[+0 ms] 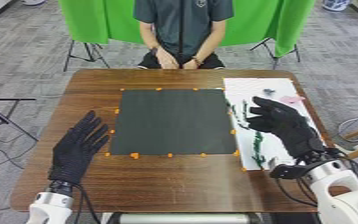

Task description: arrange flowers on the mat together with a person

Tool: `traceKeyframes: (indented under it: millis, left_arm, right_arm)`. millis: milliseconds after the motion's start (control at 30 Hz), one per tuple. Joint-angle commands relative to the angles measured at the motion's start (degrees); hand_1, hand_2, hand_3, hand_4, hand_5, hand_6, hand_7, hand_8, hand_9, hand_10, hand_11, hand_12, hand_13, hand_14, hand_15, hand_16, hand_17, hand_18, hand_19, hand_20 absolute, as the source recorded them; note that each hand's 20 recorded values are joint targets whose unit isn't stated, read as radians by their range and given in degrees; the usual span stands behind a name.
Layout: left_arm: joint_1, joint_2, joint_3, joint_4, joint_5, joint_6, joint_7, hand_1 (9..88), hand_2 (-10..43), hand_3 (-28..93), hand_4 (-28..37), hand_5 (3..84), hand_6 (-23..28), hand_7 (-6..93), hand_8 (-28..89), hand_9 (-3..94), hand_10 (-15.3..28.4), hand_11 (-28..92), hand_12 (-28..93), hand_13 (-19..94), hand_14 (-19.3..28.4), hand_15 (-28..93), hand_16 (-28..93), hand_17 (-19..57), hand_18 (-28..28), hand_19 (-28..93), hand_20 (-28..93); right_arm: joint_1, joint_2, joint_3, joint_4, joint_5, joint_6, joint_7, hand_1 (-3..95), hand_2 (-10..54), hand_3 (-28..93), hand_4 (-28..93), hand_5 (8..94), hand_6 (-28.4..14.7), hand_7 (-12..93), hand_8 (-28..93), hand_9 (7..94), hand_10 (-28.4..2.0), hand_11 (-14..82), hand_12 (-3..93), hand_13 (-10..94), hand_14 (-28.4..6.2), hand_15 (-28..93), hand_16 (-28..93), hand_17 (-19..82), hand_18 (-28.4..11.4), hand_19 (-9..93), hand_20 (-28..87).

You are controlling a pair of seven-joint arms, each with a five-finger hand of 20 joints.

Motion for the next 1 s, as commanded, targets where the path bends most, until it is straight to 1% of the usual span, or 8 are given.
traceKeyframes:
  millis: [33, 100, 233, 333, 433, 567, 700, 1000]
  left_arm:
    - [-0.38, -1.61, -0.06, 0.53, 0.83, -0.98, -1.39, 24.7, -3.4, 70, -28.3, 29.4, 3.7, 12.9, -7, 21.9, 10.5, 15, 15, 20, 13.3, 15, 4, -12.0, 20.6, 38, 9]
    - [-0.02, -1.35, -0.34, 0.19, 1.04, -0.88, -1.34, 24.7, -3.4, 70, -28.3, 29.4, 3.6, 12.8, -7, 21.9, 10.6, 15, 15, 20, 13.3, 15, 4, -12.0, 20.6, 38, 9]
    - [2.39, -2.68, -0.65, -0.36, 0.37, -0.61, -1.58, 24.7, -3.3, 70, -28.3, 29.3, 3.6, 12.8, -7, 21.9, 10.6, 15, 15, 20, 13.3, 15, 4, -12.0, 20.6, 38, 9]
    - [0.9, -2.75, -0.36, 0.19, 0.76, -0.89, -1.86, 24.8, -3.4, 70, -28.3, 29.4, 3.6, 12.6, -7, 21.9, 10.6, 15, 15, 20, 13.4, 15, 4, -12.0, 20.6, 38, 9]
    - [0.44, -2.29, -0.91, -0.1, 0.99, -1.02, -1.74, 24.8, -3.4, 70, -28.3, 29.4, 3.6, 12.7, -7, 21.9, 10.5, 15, 15, 20, 13.3, 15, 4, -12.1, 20.6, 38, 9]
    - [1.8, -3.08, -0.89, -0.23, -3.37, -1.17, -1.42, 24.8, -3.4, 70, -28.3, 29.5, 3.6, 12.6, -7, 21.9, 10.5, 15, 15, 20, 13.3, 15, 4, -12.1, 20.6, 38, 9]
    - [0.56, -2.85, -0.87, 0.1, -1.2, -1.2, -1.49, 24.9, -3.3, 70, -28.3, 29.5, 3.6, 12.7, -7, 21.9, 10.5, 15, 15, 20, 13.3, 15, 4, -12.1, 20.7, 38, 9]
    - [1.23, -2.9, -0.81, -0.14, -2.48, -1.1, -1.5, 24.8, -3.4, 70, -28.3, 29.6, 3.7, 12.7, -7, 22.0, 10.5, 15, 15, 20, 13.3, 15, 4, -12.0, 20.6, 38, 9]
  right_arm:
    - [-1.0, -0.83, 0.32, -0.05, -1.75, 0.2, 0.08, 15.6, 5.6, 86, -24, 36.7, -6.1, 13, -9, 37.0, -15.7, 11.7, 22.0, 33, -14.7, 32, 22, 8, -22.8, 49, 29]
    - [-0.66, -1.19, 0.02, 0.12, -1.83, -0.76, 0.3, 15.6, 5.6, 86, -24, 36.7, -6.1, 13, -9, 37.0, -15.7, 11.8, 22.1, 33, -14.7, 32, 22, 8, -22.8, 49, 29]
    - [-0.43, -2.38, -0.4, 0.18, -2.83, -3.16, 0.99, 15.8, 5.6, 86, -24, 36.5, -6.3, 13, -9, 36.9, -15.7, 11.7, 22.1, 33, -14.7, 32, 22, 8, -22.8, 48, 28]
    - [-1.16, -1.69, 0.41, -0.41, -2.61, -1.04, 0.44, 15.8, 5.6, 86, -24, 36.4, -6.4, 13, -9, 36.7, -15.7, 11.8, 22.2, 33, -14.7, 32, 22, 8, -22.7, 48, 28]
    - [-0.41, -1.82, 0.04, -0.08, -1.34, -0.89, 0.44, 15.8, 5.6, 86, -24, 36.5, -6.3, 13, -9, 36.8, -15.8, 11.8, 22.2, 33, -14.6, 32, 21, 8, -22.7, 48, 28]
    - [-0.04, -2.42, -0.34, -0.05, -1.52, -2.56, 0.86, 15.8, 5.6, 86, -24, 36.6, -6.2, 13, -9, 36.9, -15.8, 11.8, 22.2, 33, -14.6, 32, 22, 8, -22.7, 48, 28]
    - [-0.45, -1.64, 0.28, -0.4, -0.99, -1.16, 0.57, 15.8, 5.7, 86, -24, 36.6, -6.2, 13, -9, 37.0, -15.8, 11.8, 22.2, 33, -14.6, 32, 22, 8, -22.7, 48, 28]
    - [-0.16, -2.03, 0.13, -0.31, -0.86, -1.82, 1.05, 15.8, 5.7, 86, -24, 36.7, -6.2, 14, -9, 37.2, -15.8, 11.9, 22.0, 33, -14.8, 32, 22, 8, -22.8, 48, 28]
